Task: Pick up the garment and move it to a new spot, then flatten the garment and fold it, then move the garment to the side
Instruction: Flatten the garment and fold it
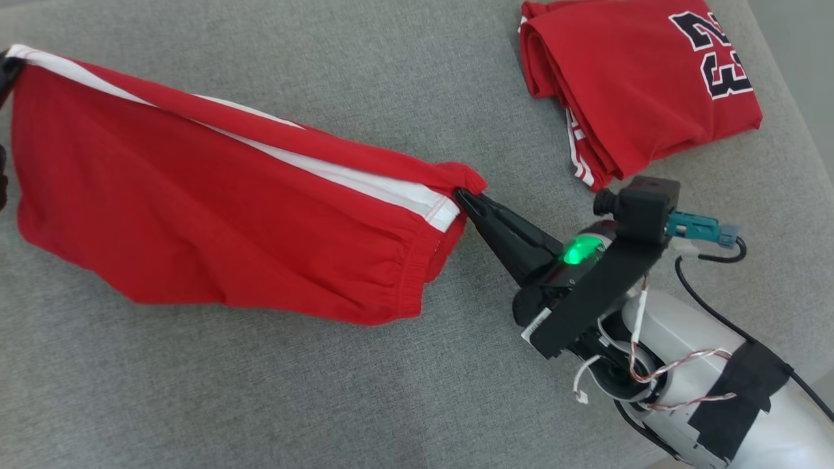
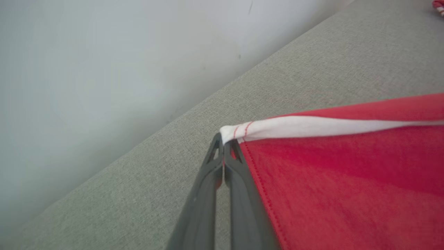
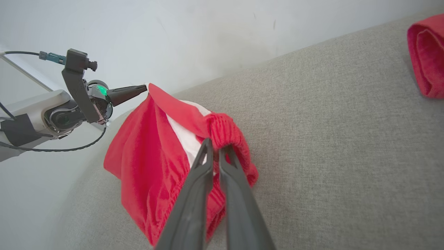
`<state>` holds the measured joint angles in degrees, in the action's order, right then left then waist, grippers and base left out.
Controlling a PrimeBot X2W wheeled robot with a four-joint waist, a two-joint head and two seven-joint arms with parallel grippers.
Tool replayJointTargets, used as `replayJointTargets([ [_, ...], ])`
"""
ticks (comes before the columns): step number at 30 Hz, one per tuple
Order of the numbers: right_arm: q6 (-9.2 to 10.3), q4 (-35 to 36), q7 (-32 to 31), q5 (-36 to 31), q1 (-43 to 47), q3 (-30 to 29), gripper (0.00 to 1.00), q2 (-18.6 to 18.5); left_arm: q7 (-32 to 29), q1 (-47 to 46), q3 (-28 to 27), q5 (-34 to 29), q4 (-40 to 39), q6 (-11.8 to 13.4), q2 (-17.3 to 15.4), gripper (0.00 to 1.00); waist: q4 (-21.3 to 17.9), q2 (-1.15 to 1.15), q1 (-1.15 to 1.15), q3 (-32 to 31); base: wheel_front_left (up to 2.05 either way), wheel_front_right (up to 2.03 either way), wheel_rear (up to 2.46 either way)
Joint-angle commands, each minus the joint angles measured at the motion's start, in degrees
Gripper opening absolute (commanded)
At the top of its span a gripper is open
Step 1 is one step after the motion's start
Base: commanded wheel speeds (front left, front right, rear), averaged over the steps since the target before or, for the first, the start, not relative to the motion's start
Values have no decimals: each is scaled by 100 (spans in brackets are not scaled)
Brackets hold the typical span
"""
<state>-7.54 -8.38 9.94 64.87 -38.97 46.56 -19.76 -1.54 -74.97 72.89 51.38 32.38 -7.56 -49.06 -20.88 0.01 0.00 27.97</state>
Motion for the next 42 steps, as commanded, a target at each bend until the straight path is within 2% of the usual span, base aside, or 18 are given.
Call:
replayJointTargets([
  [1, 12, -59, 29, -48, -90, -33, 0, 55, -13, -90, 19, 32, 72, 20, -20, 0, -73, -1, 0, 121, 0, 0, 0],
  [12, 12, -307, 9, -281, -220, -91, 0, 316, 20, 84, 46, -201, 348, 20, 52, 2, -84, -1, 0, 229, 0, 0, 0],
  [13, 13, -326, -4, -313, -224, -92, 2, 325, 56, 93, 46, -215, 383, 20, 57, 46, -80, -1, 0, 224, 0, 0, 0],
  [14, 13, -343, 5, -336, -227, -101, 81, 335, 89, 102, 47, -221, 424, 20, 74, 100, -74, -1, 0, 215, 0, 0, 0],
  [15, 13, -355, 18, -339, -217, -120, 100, 347, 137, 115, 47, -210, 463, 20, 94, 100, -64, -1, 0, 206, 0, 0, 0],
  [25, 12, -435, -117, -366, -34, -254, 100, 266, 594, 465, 48, 29, 694, 20, 303, 100, 108, -1, 0, -95, 0, 0, 0],
  [29, 12, -356, 30, -442, 146, -446, 100, 129, 1163, 712, 45, 290, 866, 20, 370, 100, 208, -1, 0, -383, 0, 0, 0],
  [34, 12, -369, 150, -657, 377, -571, 100, 13, 1536, 1057, 8, 465, 1123, 20, 556, 100, 339, -1, 0, -688, 0, 0, 0],
  [39, 12, -353, 255, -794, 610, -768, 100, -5, 1666, 1393, -230, 568, 1239, 26, 792, 100, 476, -1, 0, -974, 0, 0, 0],
  [42, 12, -330, 345, -1021, 735, -949, 100, -49, 1675, 1541, -572, 454, 1095, 116, 908, 100, 557, -1, 0, -1091, 0, 0, 0],
])
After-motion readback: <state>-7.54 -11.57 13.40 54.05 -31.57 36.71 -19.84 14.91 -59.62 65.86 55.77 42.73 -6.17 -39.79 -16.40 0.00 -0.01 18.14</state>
